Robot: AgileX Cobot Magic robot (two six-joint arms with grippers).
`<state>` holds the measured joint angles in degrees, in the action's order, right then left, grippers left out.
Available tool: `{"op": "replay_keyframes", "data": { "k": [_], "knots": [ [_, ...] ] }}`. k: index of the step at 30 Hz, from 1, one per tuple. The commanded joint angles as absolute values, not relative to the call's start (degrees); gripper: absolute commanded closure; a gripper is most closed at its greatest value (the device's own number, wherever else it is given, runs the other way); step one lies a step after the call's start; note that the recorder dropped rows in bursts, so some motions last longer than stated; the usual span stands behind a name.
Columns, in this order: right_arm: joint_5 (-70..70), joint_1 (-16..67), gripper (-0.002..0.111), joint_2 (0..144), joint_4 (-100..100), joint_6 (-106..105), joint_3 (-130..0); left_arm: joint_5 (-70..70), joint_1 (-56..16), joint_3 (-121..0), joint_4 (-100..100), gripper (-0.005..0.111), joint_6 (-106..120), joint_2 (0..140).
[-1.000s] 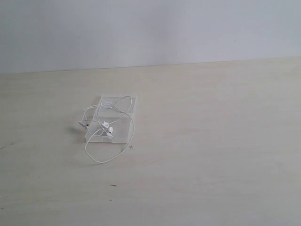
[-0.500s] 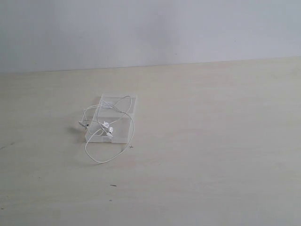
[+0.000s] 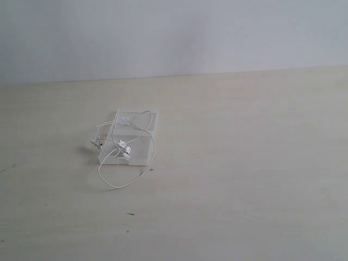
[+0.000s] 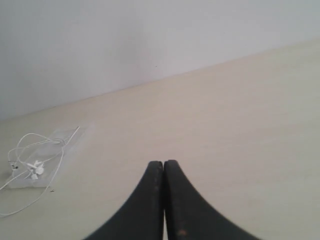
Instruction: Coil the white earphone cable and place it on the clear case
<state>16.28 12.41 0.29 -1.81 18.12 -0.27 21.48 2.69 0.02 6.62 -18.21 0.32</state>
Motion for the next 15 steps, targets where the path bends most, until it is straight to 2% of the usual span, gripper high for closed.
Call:
{"op": "replay_keyframes", "data": {
  "k": [1,15],
  "knots": [
    [16.17,10.69,0.108,0.0,-2.79,17.18,0.0,21.62,2.87,0.0,6.85,0.107,-17.82,0.0],
    [16.43,9.69,0.108,0.0,-3.73,9.93,0.0,21.62,2.87,0.0,6.85,0.107,-17.93,0.0]
  ]
}}
